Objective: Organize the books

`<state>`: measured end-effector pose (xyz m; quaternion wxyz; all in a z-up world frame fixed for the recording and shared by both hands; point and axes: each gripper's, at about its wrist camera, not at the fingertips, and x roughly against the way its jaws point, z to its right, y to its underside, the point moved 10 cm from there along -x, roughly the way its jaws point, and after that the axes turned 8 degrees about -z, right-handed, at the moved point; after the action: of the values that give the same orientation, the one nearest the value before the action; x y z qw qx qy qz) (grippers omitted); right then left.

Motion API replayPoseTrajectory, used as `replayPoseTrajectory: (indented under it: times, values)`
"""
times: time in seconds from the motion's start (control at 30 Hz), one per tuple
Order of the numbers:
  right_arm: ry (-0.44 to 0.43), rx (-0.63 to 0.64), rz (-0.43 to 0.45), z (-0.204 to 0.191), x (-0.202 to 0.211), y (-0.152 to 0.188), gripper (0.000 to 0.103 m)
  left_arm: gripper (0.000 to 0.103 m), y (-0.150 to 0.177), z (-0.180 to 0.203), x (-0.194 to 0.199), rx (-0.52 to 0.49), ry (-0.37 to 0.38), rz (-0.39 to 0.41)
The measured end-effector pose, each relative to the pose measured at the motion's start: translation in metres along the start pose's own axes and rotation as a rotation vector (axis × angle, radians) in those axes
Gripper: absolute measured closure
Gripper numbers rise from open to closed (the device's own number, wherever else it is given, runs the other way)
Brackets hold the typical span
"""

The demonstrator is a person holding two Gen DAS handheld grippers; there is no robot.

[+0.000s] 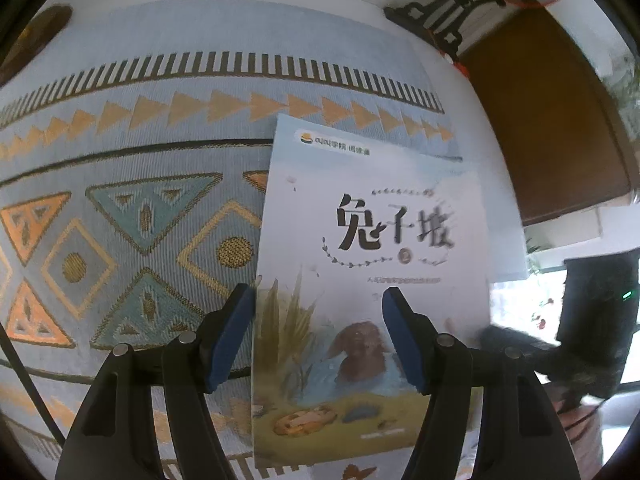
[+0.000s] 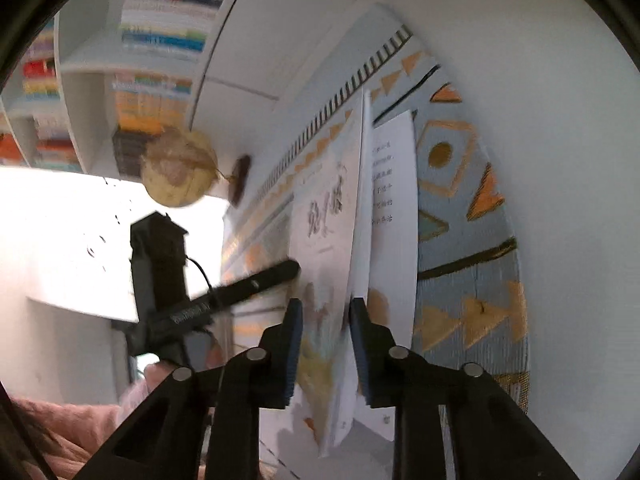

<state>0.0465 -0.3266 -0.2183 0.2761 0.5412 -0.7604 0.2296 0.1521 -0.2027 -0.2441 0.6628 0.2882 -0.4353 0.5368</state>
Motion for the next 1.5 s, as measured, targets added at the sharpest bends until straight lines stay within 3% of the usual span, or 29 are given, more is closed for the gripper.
replayPoseTrajectory:
  times: [0.07,0.1,0.2,0.33,0.5,0.57,0.63,0.67,0.87,1.07,1.5]
  values:
    - [0.089,-0.035,-0.018,0.013,-0.012,0.001,0.086,0.040,0.004,-0.005,0.004,0.057,0.072,-0.007]
    - [0.102,-0.046,-0.012,0.017,-0.012,0.001,0.091,0.040,0.006,-0.008,0.007,0.088,0.112,-0.012]
    - [0.120,-0.065,0.049,0.020,-0.003,-0.003,0.091,0.040,0.016,-0.008,0.022,0.152,0.277,0.014]
    - [0.111,-0.082,0.056,0.019,-0.006,-0.003,0.091,0.040,0.020,0.000,0.031,0.120,0.332,0.029]
    - [0.067,-0.131,0.074,0.026,-0.001,0.000,0.091,0.056,0.019,-0.012,0.027,0.181,0.390,0.006]
    - [0.067,-0.131,0.077,0.028,0.001,0.001,0.091,0.056,0.020,-0.016,0.024,0.204,0.417,-0.006]
    - [0.059,-0.136,0.078,0.030,0.001,0.002,0.091,0.061,0.022,-0.016,0.018,0.221,0.457,-0.045]
    - [0.051,-0.139,0.077,0.031,0.002,0.002,0.091,0.068,0.025,-0.012,0.010,0.219,0.476,-0.083]
    - [0.072,-0.116,0.080,0.026,-0.002,0.003,0.092,0.085,0.027,-0.015,0.006,0.129,0.259,-0.066]
    - [0.070,-0.049,0.100,0.004,-0.005,0.005,0.094,0.087,0.027,-0.011,0.018,-0.042,0.047,-0.031]
    - [0.012,0.122,0.167,-0.083,0.024,0.008,0.094,0.087,0.035,-0.007,0.113,-0.099,0.137,0.112]
